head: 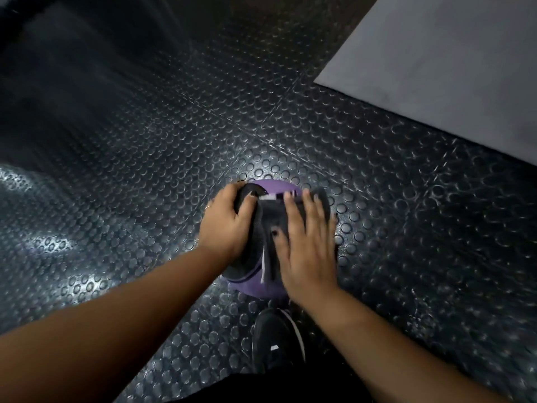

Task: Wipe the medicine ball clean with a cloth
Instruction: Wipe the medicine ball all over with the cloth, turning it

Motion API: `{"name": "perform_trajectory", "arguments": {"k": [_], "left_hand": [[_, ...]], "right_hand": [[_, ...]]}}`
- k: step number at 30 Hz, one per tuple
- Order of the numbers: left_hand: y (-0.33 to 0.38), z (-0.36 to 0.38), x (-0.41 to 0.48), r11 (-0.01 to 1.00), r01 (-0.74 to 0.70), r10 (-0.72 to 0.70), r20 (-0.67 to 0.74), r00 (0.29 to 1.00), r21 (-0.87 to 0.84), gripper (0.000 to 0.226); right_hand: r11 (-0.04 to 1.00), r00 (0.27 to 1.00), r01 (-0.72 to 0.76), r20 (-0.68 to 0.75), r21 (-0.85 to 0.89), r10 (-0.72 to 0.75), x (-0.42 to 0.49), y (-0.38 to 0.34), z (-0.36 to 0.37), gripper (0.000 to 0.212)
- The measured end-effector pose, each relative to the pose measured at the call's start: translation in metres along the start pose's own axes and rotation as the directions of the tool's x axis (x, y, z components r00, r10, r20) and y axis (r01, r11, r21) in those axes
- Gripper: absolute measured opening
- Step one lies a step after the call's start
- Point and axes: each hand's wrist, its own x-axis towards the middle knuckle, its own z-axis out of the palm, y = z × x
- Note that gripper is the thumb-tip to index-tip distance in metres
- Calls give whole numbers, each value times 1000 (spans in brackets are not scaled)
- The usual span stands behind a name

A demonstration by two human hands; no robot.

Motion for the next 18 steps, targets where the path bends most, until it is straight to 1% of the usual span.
{"name": "perform_trajectory", "arguments": {"k": [1,2,3,4,5,6,7,8,9,11,12,13,14,15,16,18], "left_hand": [[0,0,-4,1000,-14,14,-8,1000,-8,56],[1,1,-8,999,-34,34,-14,999,-4,57],[2,2,-14,998,-61,61,-12,998,19,57],[4,4,-21,994,-98,99,-4,995,50,58],[7,6,-28,986,-144,144,13,990,81,58],[9,8,-33,977,-184,181,31,983,104,56],[9,8,-33,973,-201,197,46,979,113,54],[9,7,-29,976,-192,188,54,981,102,52],[10,5,-22,984,-160,156,54,986,73,51],[11,3,-10,997,-73,74,51,996,-12,49],[10,1,-3,998,-38,40,48,998,-50,48],[9,0,2,997,-1,4,42,999,-83,46],[6,0,7,992,45,-42,25,999,-114,43],[3,-1,11,984,99,-99,8,995,-146,39],[0,-2,15,970,163,-168,-12,986,-183,33],[-5,-5,20,912,301,-322,-32,946,-277,25]], "right_hand": [[1000,1000,-21,13,-14,21,24,0,-1,62],[998,995,-61,75,1,60,52,3,1,59],[993,976,-115,187,25,108,81,7,2,52],[983,928,-183,334,21,165,106,12,3,45],[972,859,-234,468,-2,207,125,16,4,40],[963,798,-266,554,-33,239,137,20,4,37],[957,762,-286,596,-45,256,144,25,4,36],[948,754,-316,598,-32,272,144,30,5,36],[940,772,-342,575,14,272,142,35,6,36],[913,844,-366,478,183,243,125,36,4,39],[915,890,-329,399,234,219,112,32,1,43],[948,939,-234,302,214,164,93,24,-1,45],[982,976,-128,194,142,99,68,13,-3,46],[997,993,-45,110,70,38,41,1,-5,48],[1000,998,13,67,12,-13,14,-11,-5,50],[993,991,107,83,-58,-102,-28,-15,9,54]]}}
